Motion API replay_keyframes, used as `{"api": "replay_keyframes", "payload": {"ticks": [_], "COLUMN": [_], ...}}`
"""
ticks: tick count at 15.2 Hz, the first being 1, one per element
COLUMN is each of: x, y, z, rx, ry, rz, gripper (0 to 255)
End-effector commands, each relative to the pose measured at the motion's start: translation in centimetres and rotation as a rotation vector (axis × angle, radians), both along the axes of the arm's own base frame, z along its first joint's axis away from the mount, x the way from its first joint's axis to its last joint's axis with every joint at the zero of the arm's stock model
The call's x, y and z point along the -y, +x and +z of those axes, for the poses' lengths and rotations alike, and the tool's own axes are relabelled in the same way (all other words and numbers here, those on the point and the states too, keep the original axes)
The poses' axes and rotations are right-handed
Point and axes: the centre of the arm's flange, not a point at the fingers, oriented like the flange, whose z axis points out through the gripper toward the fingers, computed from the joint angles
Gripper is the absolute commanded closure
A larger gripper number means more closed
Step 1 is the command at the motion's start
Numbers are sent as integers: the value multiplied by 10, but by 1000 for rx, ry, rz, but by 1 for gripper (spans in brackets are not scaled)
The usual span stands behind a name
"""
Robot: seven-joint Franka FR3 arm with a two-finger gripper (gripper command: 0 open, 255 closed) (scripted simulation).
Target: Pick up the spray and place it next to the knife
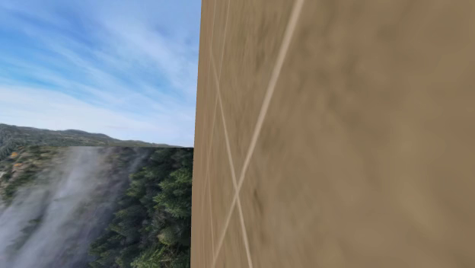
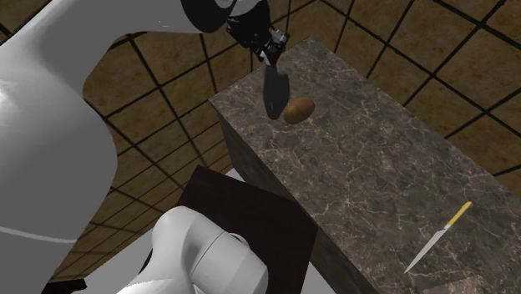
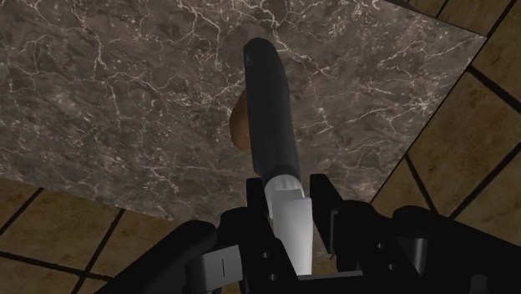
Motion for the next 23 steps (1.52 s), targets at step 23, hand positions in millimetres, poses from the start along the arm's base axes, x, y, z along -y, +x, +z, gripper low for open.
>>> {"api": "replay_keyframes", "payload": {"ticks": [23], "x": [40], "y": [3], "z": [109], "rx": [0], "ry": [0], "rz": [0], "gripper": [255]}}
